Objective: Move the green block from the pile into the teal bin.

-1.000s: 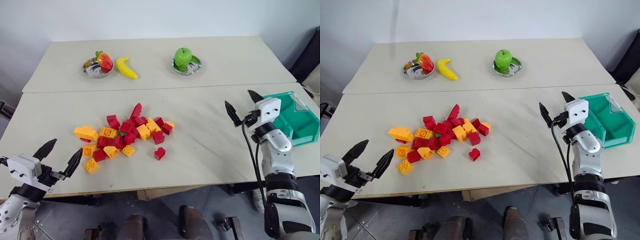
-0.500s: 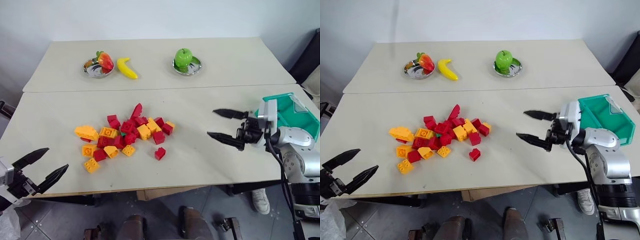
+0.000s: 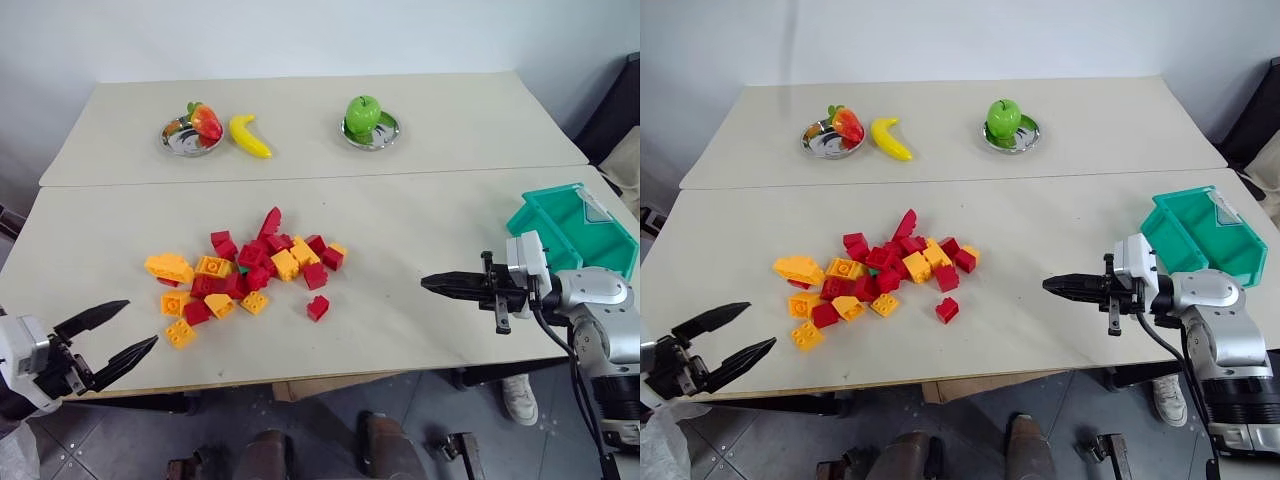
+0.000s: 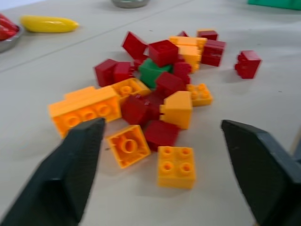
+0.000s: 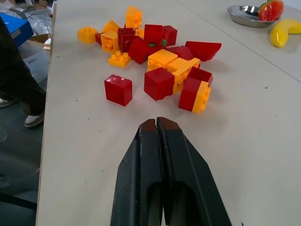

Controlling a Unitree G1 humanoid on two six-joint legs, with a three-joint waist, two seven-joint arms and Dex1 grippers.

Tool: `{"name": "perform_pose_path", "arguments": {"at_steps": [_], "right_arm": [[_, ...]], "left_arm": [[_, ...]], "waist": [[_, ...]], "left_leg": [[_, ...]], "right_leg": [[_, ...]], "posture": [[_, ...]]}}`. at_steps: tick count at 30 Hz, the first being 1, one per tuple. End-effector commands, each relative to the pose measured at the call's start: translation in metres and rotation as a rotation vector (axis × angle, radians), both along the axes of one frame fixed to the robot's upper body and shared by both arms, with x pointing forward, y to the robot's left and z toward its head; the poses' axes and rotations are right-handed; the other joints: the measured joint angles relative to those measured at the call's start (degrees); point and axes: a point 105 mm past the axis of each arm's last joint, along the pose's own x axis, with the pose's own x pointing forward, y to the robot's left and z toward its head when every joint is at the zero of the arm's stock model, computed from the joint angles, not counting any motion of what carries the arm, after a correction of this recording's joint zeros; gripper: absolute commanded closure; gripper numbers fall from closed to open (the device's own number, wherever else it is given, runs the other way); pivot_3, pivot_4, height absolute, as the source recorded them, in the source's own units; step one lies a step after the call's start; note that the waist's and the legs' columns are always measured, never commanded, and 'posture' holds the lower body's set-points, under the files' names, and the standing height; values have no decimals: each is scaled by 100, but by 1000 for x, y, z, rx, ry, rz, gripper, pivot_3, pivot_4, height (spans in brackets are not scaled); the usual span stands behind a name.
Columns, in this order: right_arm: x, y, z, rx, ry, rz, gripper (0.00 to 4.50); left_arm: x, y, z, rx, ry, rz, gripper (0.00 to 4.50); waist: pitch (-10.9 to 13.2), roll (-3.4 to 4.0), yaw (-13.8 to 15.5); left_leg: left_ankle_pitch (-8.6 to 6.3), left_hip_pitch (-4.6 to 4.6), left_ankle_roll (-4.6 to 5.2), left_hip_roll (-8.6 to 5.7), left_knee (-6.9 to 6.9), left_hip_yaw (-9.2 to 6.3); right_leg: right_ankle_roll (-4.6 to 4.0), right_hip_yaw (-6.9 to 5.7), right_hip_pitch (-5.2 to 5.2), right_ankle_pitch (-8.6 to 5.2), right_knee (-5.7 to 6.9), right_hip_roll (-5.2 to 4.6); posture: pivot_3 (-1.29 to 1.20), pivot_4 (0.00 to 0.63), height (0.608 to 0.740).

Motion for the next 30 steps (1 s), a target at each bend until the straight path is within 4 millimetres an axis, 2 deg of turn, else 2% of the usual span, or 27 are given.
{"name": "perform_pose_path", "arguments": {"at_steps": [1, 5, 6, 9, 17, 21, 26, 28, 30], "right_arm": [[0, -1, 5, 17, -39, -20, 4500], [1, -3, 5, 51, -29, -47, 4500], [1, -6, 5, 71, 22, -67, 4500], [1, -12, 3, 72, 65, -91, 3900], [-3, -15, 10, 74, -8, -104, 1231], [-3, -14, 15, 95, -25, -113, 22], [-1, -4, 20, 127, -57, -116, 22], [-1, 0, 23, 137, -70, -116, 22], [-1, 2, 25, 144, -75, -117, 22]], "left_arm": [[-3, 0, 1, 13, -12, -4, 2011], [-4, -4, -2, 9, 7, -29, 3232], [-3, -5, -2, 5, 9, -38, 3592], [-1, -12, -2, -10, 13, -70, 4486], [12, -52, 3, -18, -2, -245, 4500], [38, -89, -4, -45, 0, -359, 4500], [88, -138, -17, -93, 39, -433, 4500], [116, -148, -25, -76, 130, -384, 4500], [132, -153, -21, -71, 142, -363, 4500]], "waist": [[0, 0, 1], [0, 0, 4], [0, 0, 5], [0, 0, 9], [0, 0, 38], [-2, 4, 119], [-4, 5, 174], [-3, 5, 172], [-4, 5, 169]], "left_leg": [[0, 0, 0, 0, 0, 0], [0, 0, 0, 0, 0, 0], [0, 0, 0, 0, 0, 1], [0, 0, 0, 0, 0, 0], [0, 0, 0, -2, 3, 1], [1, 2, -1, -8, 8, 3], [0, -9, -2, -15, 54, 0], [-1, -10, -1, -17, 65, 1], [-1, -10, -1, -18, 69, 0]], "right_leg": [[0, 0, 0, 0, 0, 0], [0, 0, 0, 0, 0, -1], [0, 0, 0, 0, 0, -1], [0, 0, 0, 0, 1, -1], [0, 1, 0, 1, 3, -1], [-1, -1, 1, 1, 9, 1], [-1, -10, 4, 3, 38, 3], [0, -10, 5, 4, 48, 3], [1, -11, 5, 4, 53, 4]], "posture": [[0, 150, 740], [0, 150, 740], [0, 150, 740], [0, 150, 740], [0, 150, 740], [0, 150, 740], [0, 150, 740], [0, 150, 740], [0, 150, 740]]}}
